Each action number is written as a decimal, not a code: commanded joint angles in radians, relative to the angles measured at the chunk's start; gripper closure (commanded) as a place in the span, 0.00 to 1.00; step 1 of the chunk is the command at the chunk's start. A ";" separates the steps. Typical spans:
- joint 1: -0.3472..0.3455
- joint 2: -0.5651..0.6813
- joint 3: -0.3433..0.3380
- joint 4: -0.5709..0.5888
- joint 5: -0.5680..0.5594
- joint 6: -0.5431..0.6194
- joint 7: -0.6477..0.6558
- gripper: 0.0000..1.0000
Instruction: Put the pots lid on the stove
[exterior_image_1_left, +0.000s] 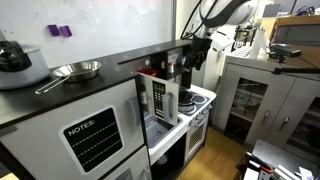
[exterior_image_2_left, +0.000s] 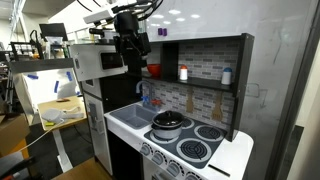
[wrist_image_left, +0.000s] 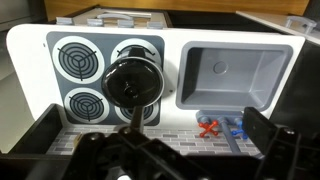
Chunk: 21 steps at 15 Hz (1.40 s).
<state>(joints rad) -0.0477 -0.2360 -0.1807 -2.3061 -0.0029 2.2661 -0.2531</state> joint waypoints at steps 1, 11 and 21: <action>-0.014 0.001 0.014 0.001 0.004 -0.003 -0.003 0.00; -0.014 0.006 0.008 0.007 0.011 -0.008 -0.019 0.00; -0.031 0.163 -0.043 0.072 0.089 0.104 -0.209 0.00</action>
<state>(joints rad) -0.0653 -0.1315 -0.2288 -2.2752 0.0354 2.3379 -0.3933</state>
